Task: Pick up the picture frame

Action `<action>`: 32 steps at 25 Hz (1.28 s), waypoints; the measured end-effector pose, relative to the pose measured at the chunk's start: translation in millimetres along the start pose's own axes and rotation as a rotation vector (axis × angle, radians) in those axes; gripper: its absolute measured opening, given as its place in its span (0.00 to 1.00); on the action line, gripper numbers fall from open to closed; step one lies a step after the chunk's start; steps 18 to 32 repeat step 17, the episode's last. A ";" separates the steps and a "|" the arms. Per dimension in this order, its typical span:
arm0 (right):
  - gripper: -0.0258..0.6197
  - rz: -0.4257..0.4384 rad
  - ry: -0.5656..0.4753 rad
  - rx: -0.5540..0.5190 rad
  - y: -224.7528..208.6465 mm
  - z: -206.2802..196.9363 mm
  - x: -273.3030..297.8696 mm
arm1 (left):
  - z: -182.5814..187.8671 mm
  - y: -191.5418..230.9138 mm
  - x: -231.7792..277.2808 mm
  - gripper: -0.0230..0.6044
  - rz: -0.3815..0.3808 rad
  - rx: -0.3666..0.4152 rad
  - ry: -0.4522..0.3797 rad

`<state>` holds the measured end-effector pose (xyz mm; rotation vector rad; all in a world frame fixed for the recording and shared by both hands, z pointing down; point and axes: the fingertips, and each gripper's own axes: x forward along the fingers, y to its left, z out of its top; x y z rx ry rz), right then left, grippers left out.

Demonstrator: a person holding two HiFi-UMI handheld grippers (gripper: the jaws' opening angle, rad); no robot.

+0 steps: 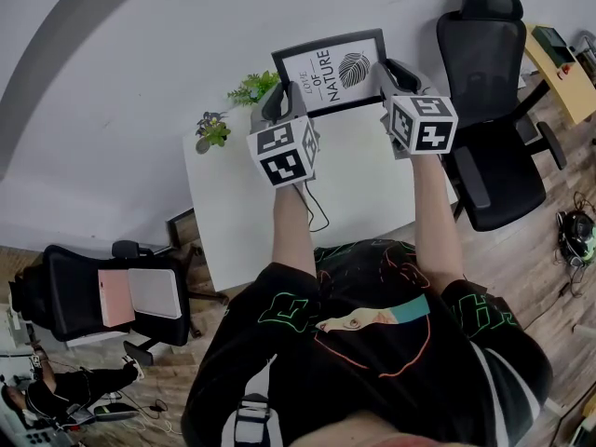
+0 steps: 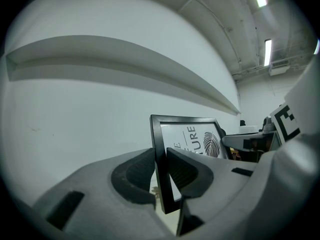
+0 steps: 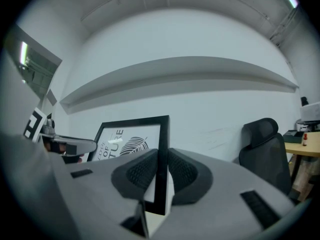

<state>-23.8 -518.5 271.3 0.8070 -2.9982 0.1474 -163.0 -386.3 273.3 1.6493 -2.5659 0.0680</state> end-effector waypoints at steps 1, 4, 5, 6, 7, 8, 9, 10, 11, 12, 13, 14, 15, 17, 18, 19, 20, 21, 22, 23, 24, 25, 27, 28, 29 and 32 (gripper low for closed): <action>0.15 0.001 -0.001 0.002 -0.3 0.0 0.1 | 0.5 -0.5 -0.2 0.16 0.001 0.002 -0.001; 0.15 0.004 -0.001 0.006 -0.9 -0.5 0.9 | 1.1 -0.9 -0.6 0.16 0.005 0.006 -0.002; 0.15 0.003 0.000 0.005 -0.9 -0.8 1.2 | 0.7 -0.8 -0.6 0.16 0.006 0.005 -0.001; 0.15 0.003 0.001 0.004 -0.8 -1.0 1.4 | 0.3 -0.6 -0.5 0.16 0.007 0.003 0.000; 0.15 0.003 0.001 0.004 -0.7 -1.2 1.4 | -0.1 -0.5 -0.4 0.16 0.007 0.002 0.001; 0.15 0.003 0.002 0.003 -0.6 -1.4 1.4 | -0.5 -0.4 -0.4 0.16 0.007 0.001 0.002; 0.15 0.003 0.003 0.003 -0.6 -1.8 1.4 | -0.9 -0.5 -0.3 0.16 0.005 0.000 0.002; 0.15 0.002 0.004 0.003 -0.7 -2.2 1.4 | -1.1 -0.6 -0.2 0.16 0.004 0.000 0.003; 0.15 0.002 0.005 0.003 -1.1 -2.4 1.3 | -1.0 -0.8 0.1 0.16 0.002 -0.001 0.003; 0.15 0.001 0.006 0.003 -1.7 -2.3 1.3 | -0.9 -1.2 0.6 0.16 0.001 -0.001 0.003; 0.15 0.000 0.006 0.002 -2.4 -2.0 1.4 | -0.7 -1.7 1.1 0.16 -0.001 -0.001 0.002; 0.15 -0.001 0.006 0.002 -3.1 -1.8 1.4 | -0.7 -2.1 1.6 0.16 -0.002 -0.001 0.002; 0.15 -0.001 0.005 0.001 -3.5 -1.8 1.5 | -0.9 -2.5 2.0 0.16 -0.003 -0.001 0.001; 0.15 -0.001 0.005 -0.001 -4.2 -1.8 1.7 | -1.4 -3.0 2.7 0.16 -0.004 -0.001 0.001; 0.15 -0.001 0.005 -0.001 -4.2 -1.8 1.7 | -1.4 -3.0 2.7 0.16 -0.004 -0.001 0.001; 0.15 -0.001 0.005 -0.001 -4.2 -1.8 1.7 | -1.4 -3.0 2.7 0.16 -0.004 -0.001 0.001; 0.15 -0.001 0.005 -0.001 -4.2 -1.8 1.7 | -1.4 -3.0 2.7 0.16 -0.004 -0.001 0.001; 0.15 -0.001 0.005 -0.001 -4.2 -1.8 1.7 | -1.4 -3.0 2.7 0.16 -0.004 -0.001 0.001; 0.15 -0.001 0.005 -0.001 -4.2 -1.8 1.7 | -1.4 -3.0 2.7 0.16 -0.004 -0.001 0.001; 0.15 -0.001 0.005 -0.001 -4.2 -1.8 1.7 | -1.4 -3.0 2.7 0.16 -0.004 -0.001 0.001; 0.15 -0.001 0.005 -0.001 -4.2 -1.8 1.7 | -1.4 -3.0 2.7 0.16 -0.004 -0.001 0.001; 0.15 -0.001 0.005 -0.001 -4.2 -1.8 1.7 | -1.4 -3.0 2.7 0.16 -0.004 -0.001 0.001; 0.15 -0.001 0.005 -0.001 -4.2 -1.8 1.7 | -1.4 -3.0 2.7 0.16 -0.004 -0.001 0.001; 0.15 -0.001 0.005 -0.001 -4.2 -1.8 1.7 | -1.4 -3.0 2.7 0.16 -0.004 -0.001 0.001; 0.15 -0.001 0.005 -0.001 -4.2 -1.8 1.7 | -1.4 -3.0 2.7 0.16 -0.004 -0.001 0.001; 0.15 -0.001 0.005 -0.001 -4.2 -1.8 1.7 | -1.4 -3.0 2.7 0.16 -0.004 -0.001 0.001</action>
